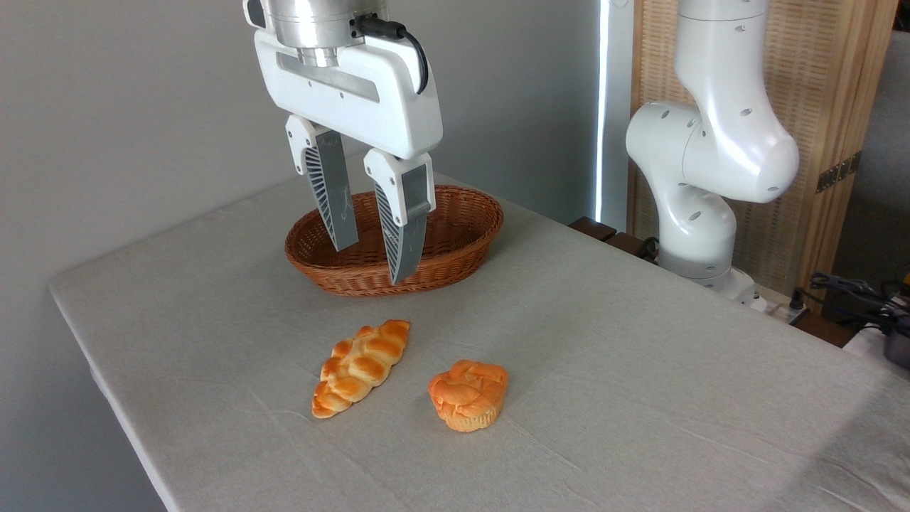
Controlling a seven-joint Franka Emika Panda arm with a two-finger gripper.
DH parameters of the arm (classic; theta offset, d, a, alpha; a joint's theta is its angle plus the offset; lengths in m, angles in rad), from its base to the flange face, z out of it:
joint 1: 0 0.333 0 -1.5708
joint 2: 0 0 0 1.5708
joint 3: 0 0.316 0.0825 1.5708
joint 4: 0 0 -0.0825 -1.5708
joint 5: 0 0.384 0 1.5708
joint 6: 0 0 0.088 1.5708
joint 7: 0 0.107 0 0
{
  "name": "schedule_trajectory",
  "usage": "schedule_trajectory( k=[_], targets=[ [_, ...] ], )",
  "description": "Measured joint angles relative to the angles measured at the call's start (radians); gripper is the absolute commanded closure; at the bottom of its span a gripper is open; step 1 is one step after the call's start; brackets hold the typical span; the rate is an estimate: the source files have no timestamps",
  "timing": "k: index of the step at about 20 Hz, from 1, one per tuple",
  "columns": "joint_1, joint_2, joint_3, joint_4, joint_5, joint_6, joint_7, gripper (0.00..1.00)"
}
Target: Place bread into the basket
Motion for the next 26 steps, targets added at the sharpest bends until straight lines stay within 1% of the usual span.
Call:
schedule_trajectory(
  k=[21, 26],
  targets=[
    [0.000, -0.002, -0.001, 0.000, -0.002, 0.000, 0.000, 0.00],
    [-0.001, -0.002, -0.002, 0.000, -0.022, 0.000, 0.000, 0.00]
  ],
)
